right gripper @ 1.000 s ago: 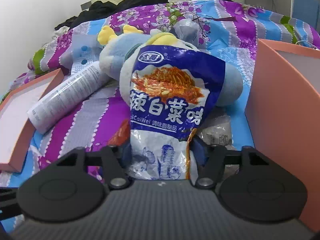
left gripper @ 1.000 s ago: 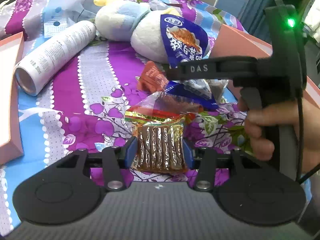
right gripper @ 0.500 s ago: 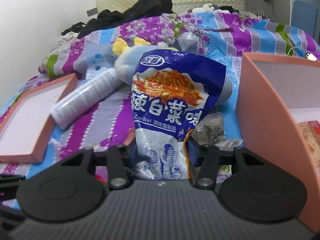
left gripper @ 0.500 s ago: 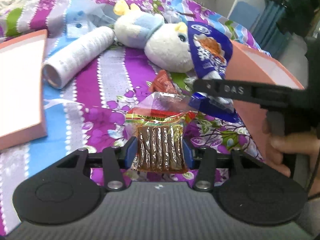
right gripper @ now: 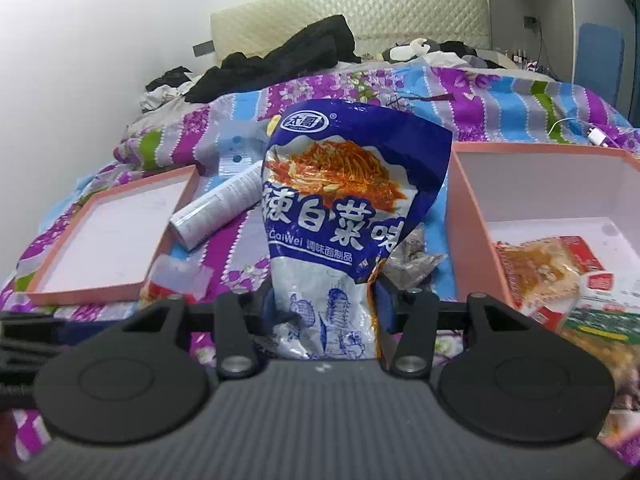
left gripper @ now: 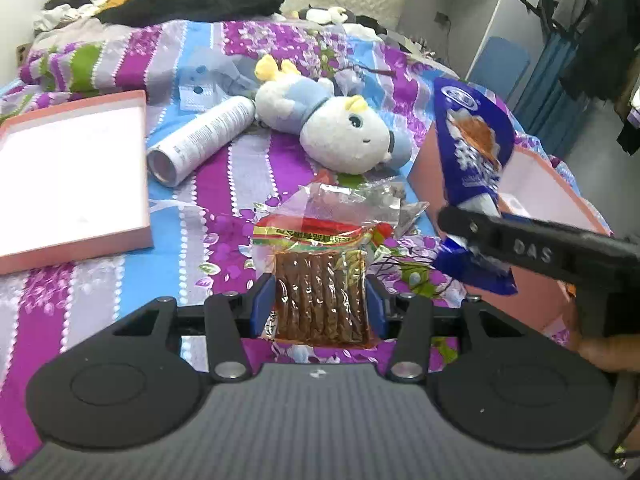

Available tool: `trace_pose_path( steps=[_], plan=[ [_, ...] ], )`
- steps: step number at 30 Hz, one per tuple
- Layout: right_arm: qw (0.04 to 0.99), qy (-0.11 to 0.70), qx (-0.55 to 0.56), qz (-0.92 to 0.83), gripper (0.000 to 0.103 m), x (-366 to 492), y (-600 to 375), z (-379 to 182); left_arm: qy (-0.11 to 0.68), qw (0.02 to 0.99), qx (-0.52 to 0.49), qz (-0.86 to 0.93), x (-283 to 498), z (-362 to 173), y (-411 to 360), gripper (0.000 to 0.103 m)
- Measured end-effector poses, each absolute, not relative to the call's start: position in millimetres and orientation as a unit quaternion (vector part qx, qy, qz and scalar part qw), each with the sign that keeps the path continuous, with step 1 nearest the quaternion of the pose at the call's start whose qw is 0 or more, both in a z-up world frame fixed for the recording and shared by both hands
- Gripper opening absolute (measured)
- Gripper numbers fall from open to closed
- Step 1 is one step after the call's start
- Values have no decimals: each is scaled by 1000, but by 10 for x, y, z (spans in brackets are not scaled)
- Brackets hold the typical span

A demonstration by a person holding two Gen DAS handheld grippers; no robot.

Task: Organize snacks
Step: 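Lift both held packets and carry them over the pink box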

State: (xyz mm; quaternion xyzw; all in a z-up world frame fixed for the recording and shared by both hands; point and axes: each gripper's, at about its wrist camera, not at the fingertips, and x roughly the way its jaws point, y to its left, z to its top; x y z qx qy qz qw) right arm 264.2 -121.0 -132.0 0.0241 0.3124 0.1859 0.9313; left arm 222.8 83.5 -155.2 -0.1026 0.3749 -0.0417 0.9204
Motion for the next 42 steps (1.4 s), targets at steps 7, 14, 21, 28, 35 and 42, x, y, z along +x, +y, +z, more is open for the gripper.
trace_pose_path(
  steps=[7,14,21,28,35,42],
  plan=[
    [935,305,25,182,51,2160,-1402,-1056,363,922,-125,-38,1862,-1209,753,54],
    [941,292,33,171,51,1785,-1555,-848,344,930,-117,-53,1565,-839,563,54],
    [942,289,29,169,51,1471,-1679,-740,335,933,-116,-62,1302,-597,434,54],
    [943,291,30,155,51,1162,-1853,-645,333,932,-114,-83,1046,-485,214,54],
    [946,295,33,128,51,911,-2083,-574,339,927,-114,-113,893,-476,-56,54],
    [948,298,32,108,51,674,-2282,-564,338,926,-98,-134,780,-421,-243,54]
  ],
)
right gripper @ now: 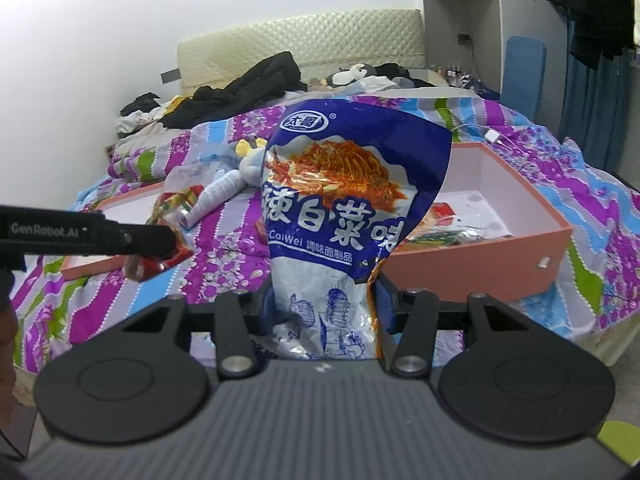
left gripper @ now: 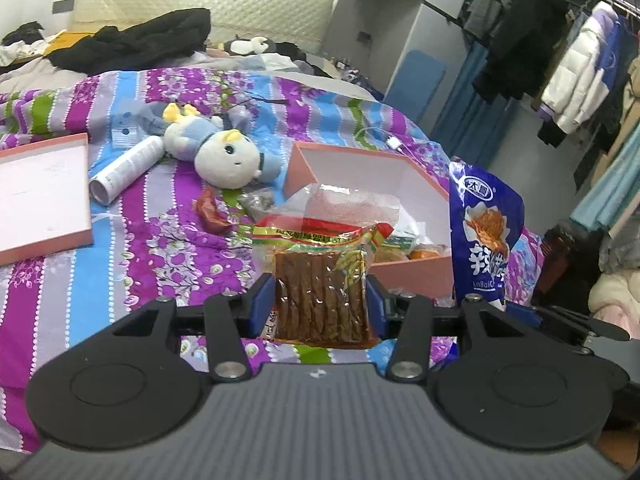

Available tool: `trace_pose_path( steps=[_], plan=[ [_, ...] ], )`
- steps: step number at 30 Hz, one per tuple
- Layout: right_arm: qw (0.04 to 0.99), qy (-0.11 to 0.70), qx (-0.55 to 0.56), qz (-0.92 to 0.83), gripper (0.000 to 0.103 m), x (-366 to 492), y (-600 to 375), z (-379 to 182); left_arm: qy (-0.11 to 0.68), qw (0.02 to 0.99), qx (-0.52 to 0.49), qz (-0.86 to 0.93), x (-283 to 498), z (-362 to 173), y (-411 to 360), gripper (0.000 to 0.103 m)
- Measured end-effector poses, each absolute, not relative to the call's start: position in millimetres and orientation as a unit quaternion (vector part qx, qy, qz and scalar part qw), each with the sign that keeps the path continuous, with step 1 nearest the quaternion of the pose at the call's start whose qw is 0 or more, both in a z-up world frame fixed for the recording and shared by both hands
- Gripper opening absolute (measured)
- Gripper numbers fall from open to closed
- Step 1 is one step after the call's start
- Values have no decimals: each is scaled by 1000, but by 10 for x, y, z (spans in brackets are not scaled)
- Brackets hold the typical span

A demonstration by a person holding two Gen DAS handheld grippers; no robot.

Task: Organize snacks
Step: 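Lift both held packets and carry them over the pink box, then lower both packets into the pink box and open both tools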

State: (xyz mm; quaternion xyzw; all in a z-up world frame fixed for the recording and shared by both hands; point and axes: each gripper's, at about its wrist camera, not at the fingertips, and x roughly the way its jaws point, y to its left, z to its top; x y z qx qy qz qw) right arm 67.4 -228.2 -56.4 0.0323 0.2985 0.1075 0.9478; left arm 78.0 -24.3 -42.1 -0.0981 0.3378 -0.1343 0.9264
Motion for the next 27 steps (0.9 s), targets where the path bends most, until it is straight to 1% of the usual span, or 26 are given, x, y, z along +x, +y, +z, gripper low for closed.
trace_pose_path(
  steps=[11,17,27],
  plan=[
    [947,306,44,84,51,732,-2544,-564,353,916,-97,-166,999,-475,-543,54],
    [945,314,51,77,51,983,-2672,-592,356,913,-89,-179,1353,-427,-707,54],
    [947,312,56,62,51,1622,-2920,-606,358,910,-69,-198,2186,-410,-1019,54]
  ],
)
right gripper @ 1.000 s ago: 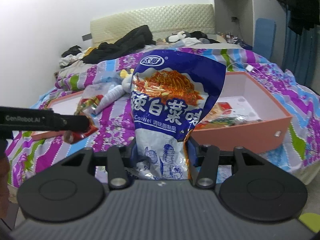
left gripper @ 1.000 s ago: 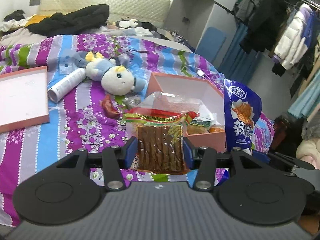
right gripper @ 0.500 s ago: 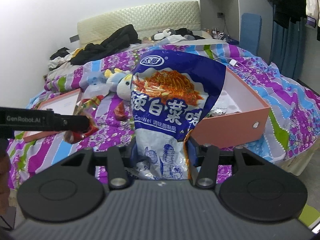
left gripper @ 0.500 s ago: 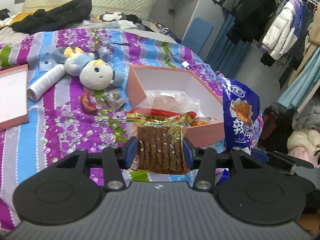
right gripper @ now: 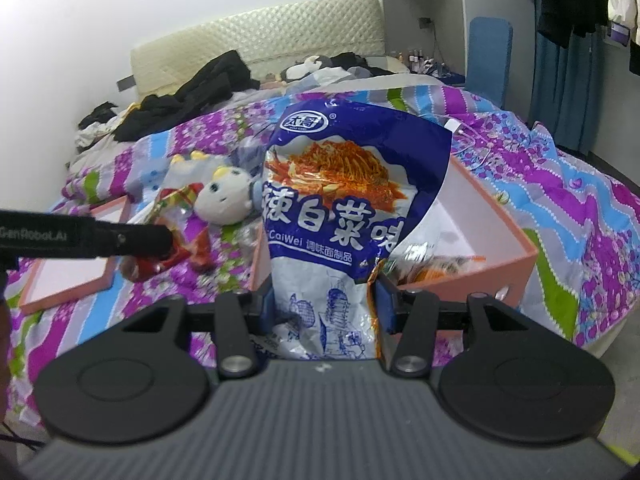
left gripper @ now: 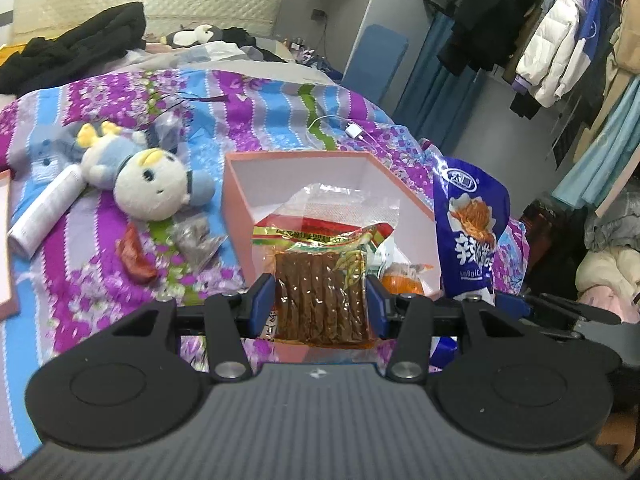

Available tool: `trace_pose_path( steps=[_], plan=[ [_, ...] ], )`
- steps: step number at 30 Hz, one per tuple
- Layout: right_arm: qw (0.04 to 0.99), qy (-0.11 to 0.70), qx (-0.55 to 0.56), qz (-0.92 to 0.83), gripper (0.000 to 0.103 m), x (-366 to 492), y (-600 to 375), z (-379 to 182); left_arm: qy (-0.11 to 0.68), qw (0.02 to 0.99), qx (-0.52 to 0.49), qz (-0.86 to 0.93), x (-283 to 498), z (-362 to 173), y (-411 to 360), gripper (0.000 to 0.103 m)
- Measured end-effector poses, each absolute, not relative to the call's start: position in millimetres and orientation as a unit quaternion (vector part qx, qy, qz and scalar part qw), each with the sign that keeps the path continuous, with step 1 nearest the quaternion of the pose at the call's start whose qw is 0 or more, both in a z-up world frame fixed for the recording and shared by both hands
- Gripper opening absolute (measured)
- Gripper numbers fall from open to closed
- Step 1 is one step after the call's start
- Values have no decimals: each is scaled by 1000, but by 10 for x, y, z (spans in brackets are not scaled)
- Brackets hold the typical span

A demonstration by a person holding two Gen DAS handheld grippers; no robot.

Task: Organize snacks
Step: 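Lower both packets into the pink box and open both tools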

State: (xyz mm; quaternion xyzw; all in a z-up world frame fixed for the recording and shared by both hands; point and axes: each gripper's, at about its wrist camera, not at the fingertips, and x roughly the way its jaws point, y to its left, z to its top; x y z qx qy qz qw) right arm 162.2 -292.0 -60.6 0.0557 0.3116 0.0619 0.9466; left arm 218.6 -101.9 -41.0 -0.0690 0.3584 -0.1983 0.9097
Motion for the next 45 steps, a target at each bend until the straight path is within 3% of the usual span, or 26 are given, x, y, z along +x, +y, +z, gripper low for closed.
trace_pose_path(
  steps=[13,26,33,35,37,45],
  plan=[
    [950,303,51,50,51,2670,-3248,-795,367,902,-59,-218,3518,-571,-1479,54],
    [926,367,82,22,52,3502,-3503,-1359,420,879,-54,-220,4496,-1158,-1745,55],
    [917,393,70,18,54,3617,-3569,-1515,437,872,-50,-216,4605,-1334,-1813,57],
    [916,395,75,14,60,3605,-3593,-1527,437,873,-53,-210,4600,-1332,-1797,67],
    [915,396,78,10,61,3589,-3612,-1524,432,875,-60,-208,4579,-1306,-1765,71],
    [921,381,79,8,65,3365,-3591,-1331,410,887,-55,-203,4295,-1026,-1656,71]
  ],
)
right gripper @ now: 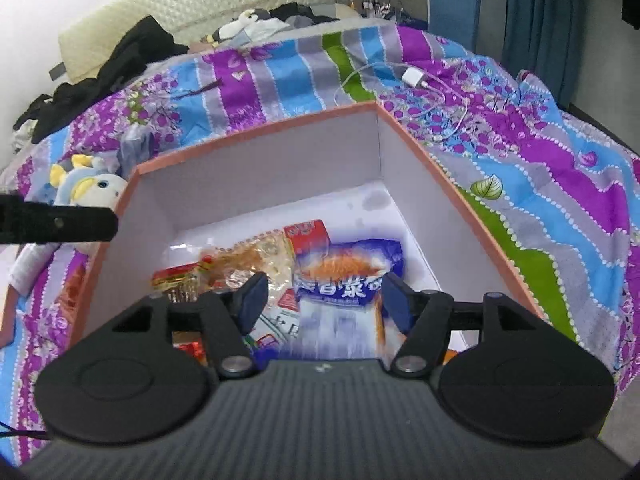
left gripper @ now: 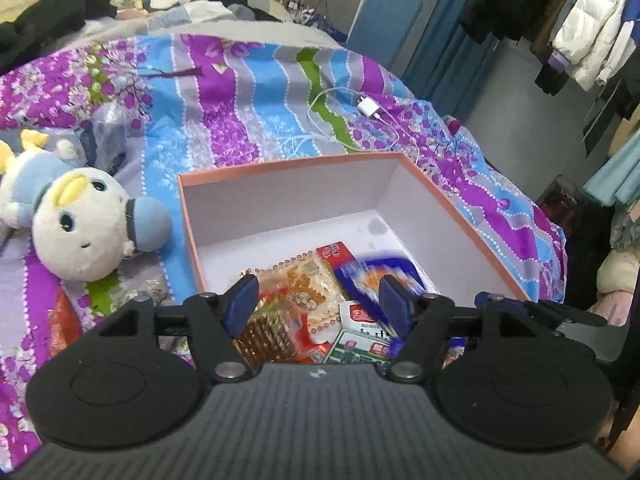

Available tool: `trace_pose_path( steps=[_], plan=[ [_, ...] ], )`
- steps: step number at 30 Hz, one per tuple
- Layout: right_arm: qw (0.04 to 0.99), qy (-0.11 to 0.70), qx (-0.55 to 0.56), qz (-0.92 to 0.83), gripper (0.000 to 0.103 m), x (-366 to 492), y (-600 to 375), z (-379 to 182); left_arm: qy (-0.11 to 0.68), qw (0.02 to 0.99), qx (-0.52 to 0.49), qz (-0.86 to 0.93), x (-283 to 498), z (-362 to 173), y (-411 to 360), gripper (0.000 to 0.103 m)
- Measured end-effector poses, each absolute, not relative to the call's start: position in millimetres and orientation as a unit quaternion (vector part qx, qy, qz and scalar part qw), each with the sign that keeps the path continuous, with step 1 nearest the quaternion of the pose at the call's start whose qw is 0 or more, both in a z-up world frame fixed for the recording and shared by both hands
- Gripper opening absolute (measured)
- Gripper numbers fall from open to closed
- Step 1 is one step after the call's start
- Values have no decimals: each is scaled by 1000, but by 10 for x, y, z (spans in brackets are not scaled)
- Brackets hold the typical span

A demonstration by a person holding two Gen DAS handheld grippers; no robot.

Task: Organize snacks
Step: 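Lower both packets into the pink box and open both tools, then withdraw both open tools from the box toward the remaining snacks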

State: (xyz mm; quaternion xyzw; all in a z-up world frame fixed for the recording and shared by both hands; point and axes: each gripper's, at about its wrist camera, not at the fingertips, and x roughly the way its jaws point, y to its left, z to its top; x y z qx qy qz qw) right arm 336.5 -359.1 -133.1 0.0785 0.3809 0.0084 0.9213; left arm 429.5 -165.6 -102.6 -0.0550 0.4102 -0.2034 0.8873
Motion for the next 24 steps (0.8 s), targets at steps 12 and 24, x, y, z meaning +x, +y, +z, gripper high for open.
trace_pose_path(
  steps=[12,24],
  plan=[
    [941,329,78,27,65,2699,-3366,-715,353,912,-62,-199,3327,-317,-1320,71],
    [952,291,83,44,65,1879,-3112,-295,311,928,-62,-193,2246,150,-975,71]
  ],
)
